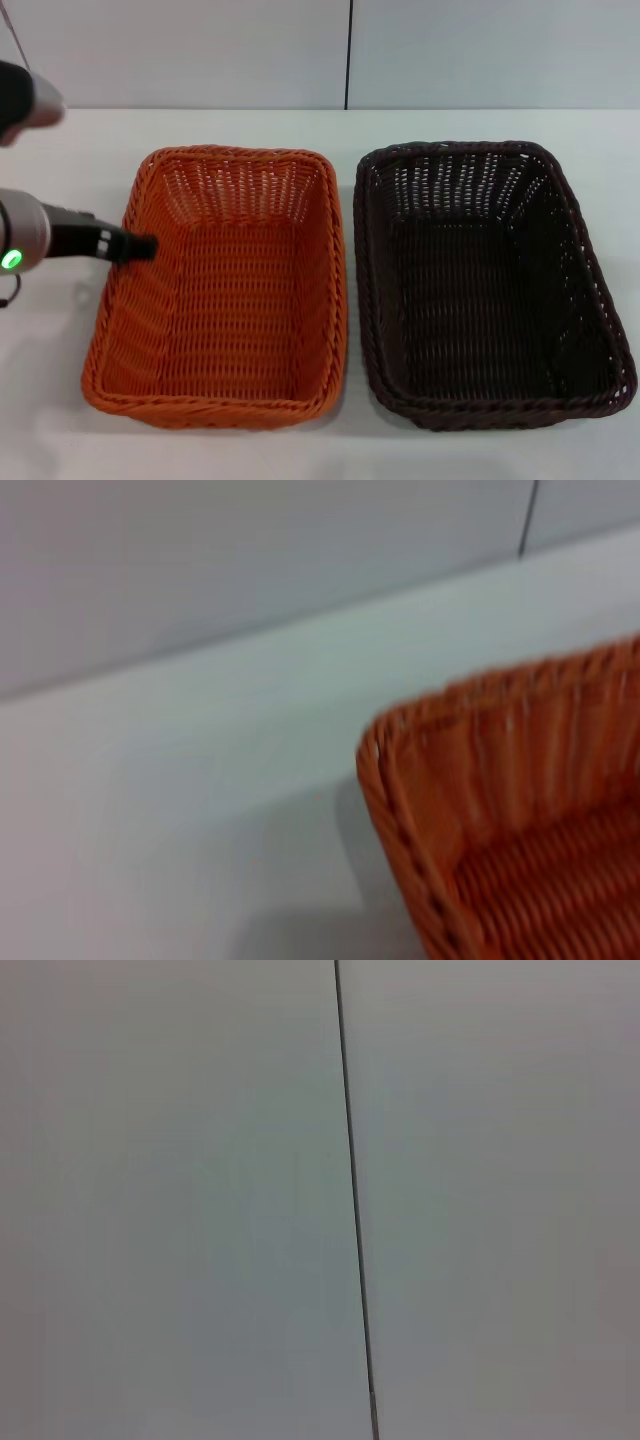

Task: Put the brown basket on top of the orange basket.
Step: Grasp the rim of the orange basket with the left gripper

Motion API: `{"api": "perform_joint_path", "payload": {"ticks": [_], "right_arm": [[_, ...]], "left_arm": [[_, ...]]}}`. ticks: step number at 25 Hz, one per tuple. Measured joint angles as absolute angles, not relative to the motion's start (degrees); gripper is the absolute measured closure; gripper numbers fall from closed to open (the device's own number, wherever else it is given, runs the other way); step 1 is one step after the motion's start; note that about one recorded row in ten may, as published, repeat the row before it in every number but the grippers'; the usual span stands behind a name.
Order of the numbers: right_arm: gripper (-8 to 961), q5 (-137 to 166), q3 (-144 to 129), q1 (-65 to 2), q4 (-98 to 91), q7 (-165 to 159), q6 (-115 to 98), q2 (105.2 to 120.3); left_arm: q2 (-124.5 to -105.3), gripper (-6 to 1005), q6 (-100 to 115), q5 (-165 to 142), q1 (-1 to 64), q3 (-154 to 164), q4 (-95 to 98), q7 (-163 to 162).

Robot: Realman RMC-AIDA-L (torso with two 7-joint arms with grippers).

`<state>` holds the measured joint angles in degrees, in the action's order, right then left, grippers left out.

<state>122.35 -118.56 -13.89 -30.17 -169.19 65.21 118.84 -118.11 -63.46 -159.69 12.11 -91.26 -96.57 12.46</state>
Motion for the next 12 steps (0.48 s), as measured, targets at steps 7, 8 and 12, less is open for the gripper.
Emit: {"api": "perform_joint_path", "payload": {"ticks": [7,8,12], "right_arm": [[170,122.34,-118.87,-13.89,-30.14,-169.19,64.88,118.82],[170,122.34,-118.87,-13.89,-30.14,-169.19,64.88,118.82],[170,122.35,-118.98,-13.76,-30.14,-169.19,64.77,118.91]], "left_arm": [[-118.17,203,-66.62,-162.45,18.3,-89.54,-85.89,10.85],[-118.17,203,-66.62,-162.45,18.3,-89.54,-85.89,10.85],[-118.3,203,-67.29,-162.37,20.32,-88.93,-83.14,10.78]]}}
